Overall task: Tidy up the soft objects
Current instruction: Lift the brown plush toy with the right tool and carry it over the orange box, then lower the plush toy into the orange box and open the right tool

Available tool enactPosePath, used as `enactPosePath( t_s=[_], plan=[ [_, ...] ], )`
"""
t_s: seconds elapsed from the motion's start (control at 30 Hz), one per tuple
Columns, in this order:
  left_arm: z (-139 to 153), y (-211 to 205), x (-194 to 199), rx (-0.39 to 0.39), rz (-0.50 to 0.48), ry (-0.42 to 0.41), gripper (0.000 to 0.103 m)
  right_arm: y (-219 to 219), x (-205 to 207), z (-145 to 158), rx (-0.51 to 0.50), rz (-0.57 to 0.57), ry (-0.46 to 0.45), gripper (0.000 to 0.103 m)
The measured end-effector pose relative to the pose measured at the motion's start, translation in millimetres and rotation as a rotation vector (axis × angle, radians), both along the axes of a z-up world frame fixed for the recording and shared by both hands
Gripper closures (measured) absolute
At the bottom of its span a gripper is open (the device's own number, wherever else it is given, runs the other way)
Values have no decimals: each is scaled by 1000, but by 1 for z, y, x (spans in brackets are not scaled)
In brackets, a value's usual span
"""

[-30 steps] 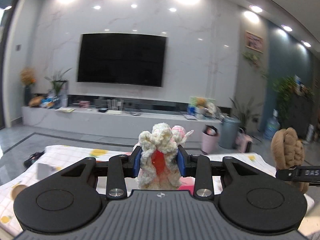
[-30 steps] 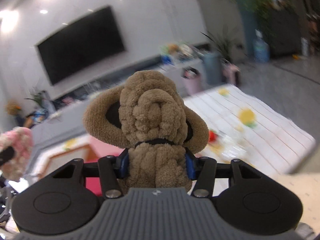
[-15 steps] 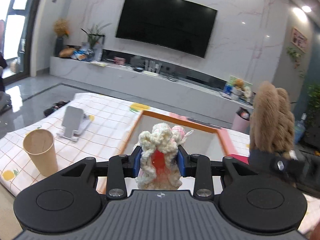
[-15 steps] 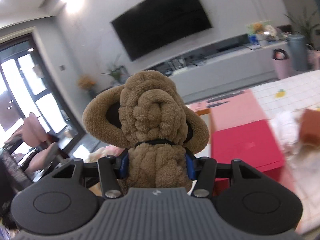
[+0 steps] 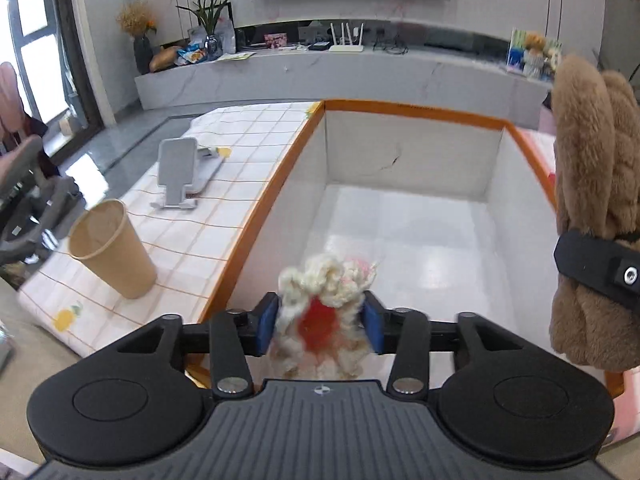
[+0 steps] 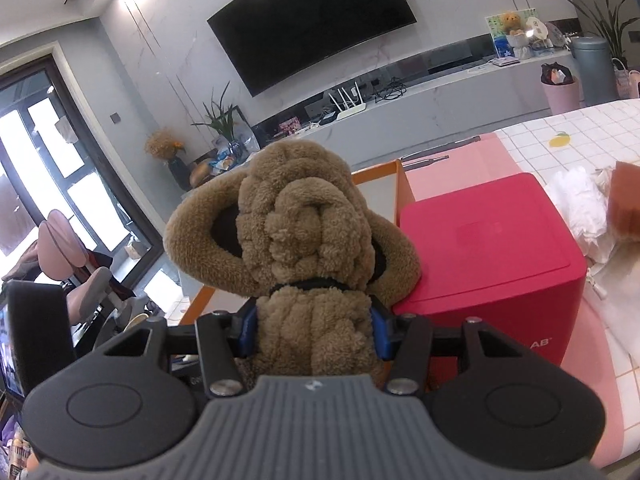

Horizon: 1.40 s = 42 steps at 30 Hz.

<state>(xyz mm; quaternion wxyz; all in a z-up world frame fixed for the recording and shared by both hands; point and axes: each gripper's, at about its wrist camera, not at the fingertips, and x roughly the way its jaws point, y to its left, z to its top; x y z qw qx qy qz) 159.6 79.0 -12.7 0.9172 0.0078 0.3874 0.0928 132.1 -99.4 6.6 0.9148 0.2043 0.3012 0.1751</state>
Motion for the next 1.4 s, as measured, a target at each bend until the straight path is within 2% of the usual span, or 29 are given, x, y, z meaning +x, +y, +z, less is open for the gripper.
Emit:
enactPosePath(
  t_s=[0.07, 0.13, 0.17, 0.3, 0.4, 0.5, 0.6, 0.67, 0.77, 0.83, 0.97, 1.1, 1.2, 1.27, 1.4],
  plan=[
    [4, -3, -3, 32, 13, 18, 37, -2, 3, 0, -6, -1, 4, 50],
    [9, -9, -10, 33, -18, 42, 20, -2, 1, 1, -16, -2, 8, 50],
    [13, -10, -14, 30, -47, 46, 19, -5, 2, -1, -25, -2, 8, 50],
    [31, -9, -26, 38, -73, 29, 19, 1, 0, 1, -63, -7, 0, 50],
    [51, 8, -35, 8, -39, 8, 19, 1, 1, 6, -55, -7, 19, 50],
    [71, 35, -44, -22, 3, -48, 17, 2, 5, 13, -17, 2, 64, 50],
    [80, 64, -48, -58, 62, -85, 16, 17, 7, 23, -59, 18, 84, 50],
    [79, 82, -49, -102, 85, -98, 16, 35, 11, 27, -100, 43, 103, 49],
    [72, 97, -45, -163, 108, -76, 16, 66, 27, 18, -182, 64, 223, 49],
    [66, 104, -42, -181, 146, -53, 18, 81, 41, 7, -240, 38, 306, 49],
    [64, 108, -41, -180, 154, -43, 21, 95, 63, -14, -325, -48, 401, 49],
    [64, 106, -43, -134, 167, -49, 23, 87, 74, -35, -232, -77, 548, 49],
    [64, 106, -42, -110, 185, -48, 23, 90, 73, -35, -272, -78, 537, 49],
    [61, 106, -40, -115, 194, -53, 23, 96, 73, -34, -300, -66, 535, 45],
    [46, 104, -29, -116, 201, 7, 22, 107, 70, -28, -335, -50, 507, 43]
  ],
)
